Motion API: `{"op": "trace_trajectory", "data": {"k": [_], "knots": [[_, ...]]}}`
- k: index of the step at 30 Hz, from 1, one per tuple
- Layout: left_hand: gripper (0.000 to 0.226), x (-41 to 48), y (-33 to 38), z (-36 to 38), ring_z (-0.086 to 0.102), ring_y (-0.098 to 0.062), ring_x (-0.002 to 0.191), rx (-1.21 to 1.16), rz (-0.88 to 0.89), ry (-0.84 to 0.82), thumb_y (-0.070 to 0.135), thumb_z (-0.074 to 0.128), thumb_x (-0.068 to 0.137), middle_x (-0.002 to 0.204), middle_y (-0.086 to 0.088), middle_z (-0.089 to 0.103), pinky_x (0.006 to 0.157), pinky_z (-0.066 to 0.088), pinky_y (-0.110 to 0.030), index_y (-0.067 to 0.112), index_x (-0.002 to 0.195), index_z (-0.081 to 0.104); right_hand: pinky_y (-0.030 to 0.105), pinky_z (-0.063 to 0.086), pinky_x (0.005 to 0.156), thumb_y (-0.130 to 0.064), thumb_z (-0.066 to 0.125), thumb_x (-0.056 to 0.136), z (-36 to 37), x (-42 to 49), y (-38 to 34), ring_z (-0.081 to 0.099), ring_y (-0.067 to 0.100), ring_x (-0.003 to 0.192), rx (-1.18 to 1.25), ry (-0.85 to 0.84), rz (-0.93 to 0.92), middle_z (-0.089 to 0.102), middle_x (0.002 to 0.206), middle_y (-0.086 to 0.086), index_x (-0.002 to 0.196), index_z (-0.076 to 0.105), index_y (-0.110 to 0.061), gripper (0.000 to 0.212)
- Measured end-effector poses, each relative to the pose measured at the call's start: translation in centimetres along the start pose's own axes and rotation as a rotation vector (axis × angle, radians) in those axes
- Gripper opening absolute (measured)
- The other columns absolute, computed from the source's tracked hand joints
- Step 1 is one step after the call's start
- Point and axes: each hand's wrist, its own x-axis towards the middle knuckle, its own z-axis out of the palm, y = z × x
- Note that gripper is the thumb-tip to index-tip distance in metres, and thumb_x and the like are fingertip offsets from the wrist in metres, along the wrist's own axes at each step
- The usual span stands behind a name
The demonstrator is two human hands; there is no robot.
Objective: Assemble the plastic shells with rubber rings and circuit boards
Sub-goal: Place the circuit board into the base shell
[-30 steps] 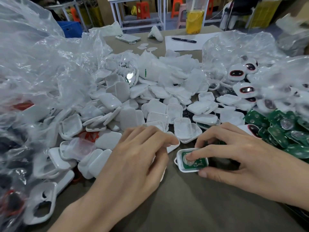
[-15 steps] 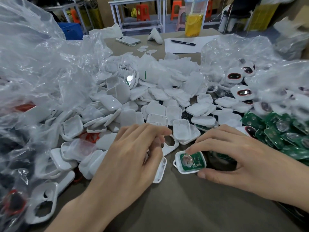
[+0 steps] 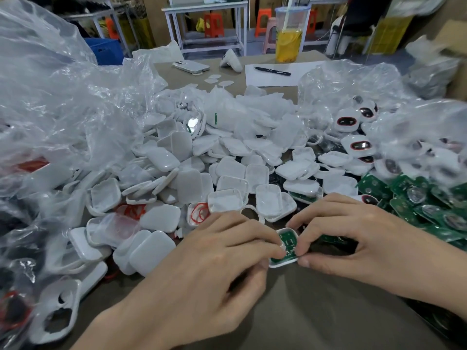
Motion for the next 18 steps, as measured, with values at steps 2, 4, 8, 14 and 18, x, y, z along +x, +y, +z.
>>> {"op": "trace_trajectory", "data": {"k": [2, 4, 8, 14, 18], "knots": [[0.023, 0.0, 0.0, 0.1, 0.057, -0.009, 0.105, -0.001, -0.007, -0.015, 0.020, 0.056, 0.094, 0.119, 0.019, 0.064, 0.092, 0.046, -0.031, 0.026, 0.108, 0.072, 0.017, 0.037, 0.096, -0.065, 0.056, 0.086, 0.0, 0.0, 0.0, 0.050, -0.001, 0.121, -0.004, -0.001, 0.004, 0.058, 0.118, -0.034, 0.093, 0.065, -0.051, 0.018], [0.022, 0.1, 0.1, 0.0, 0.057, -0.008, 0.105, 0.009, -0.008, -0.020, 0.020, 0.056, 0.094, 0.118, 0.020, 0.064, 0.092, 0.045, -0.030, 0.026, 0.108, 0.072, 0.016, 0.037, 0.096, -0.064, 0.056, 0.086, 0.0, 0.0, -0.1, 0.051, -0.002, 0.120, 0.000, 0.004, 0.006, 0.058, 0.118, -0.034, 0.093, 0.065, -0.050, 0.018], [0.020, 0.1, 0.2, 0.2, 0.056, -0.006, 0.104, 0.037, -0.002, -0.010, 0.021, 0.056, 0.094, 0.116, 0.020, 0.064, 0.092, 0.045, -0.030, 0.027, 0.105, 0.072, 0.014, 0.036, 0.097, -0.064, 0.056, 0.085, 0.2, -0.1, 0.1, 0.047, -0.004, 0.123, -0.016, 0.001, 0.019, 0.056, 0.118, -0.036, 0.093, 0.064, -0.051, 0.017], [0.020, -0.4, 0.6, 0.1, 0.055, -0.012, 0.108, 0.076, -0.052, 0.112, 0.025, 0.050, 0.098, 0.128, 0.009, 0.054, 0.090, 0.043, -0.027, 0.026, 0.108, 0.068, 0.021, 0.042, 0.094, -0.071, 0.054, 0.085, -0.4, -0.2, -0.4, 0.054, -0.008, 0.118, 0.083, 0.043, 0.077, 0.059, 0.118, -0.035, 0.096, 0.067, -0.052, 0.025], [0.026, -0.6, -0.9, -0.6, 0.057, -0.015, 0.100, 0.141, -0.188, 0.263, 0.023, 0.047, 0.097, 0.110, 0.008, 0.062, 0.083, 0.051, -0.038, 0.020, 0.106, 0.071, 0.037, 0.051, 0.092, -0.067, 0.052, 0.090, -1.4, -0.2, -0.6, 0.064, -0.002, 0.105, 0.241, 0.184, 0.174, 0.069, 0.109, -0.026, 0.101, 0.071, -0.046, 0.030]]}}
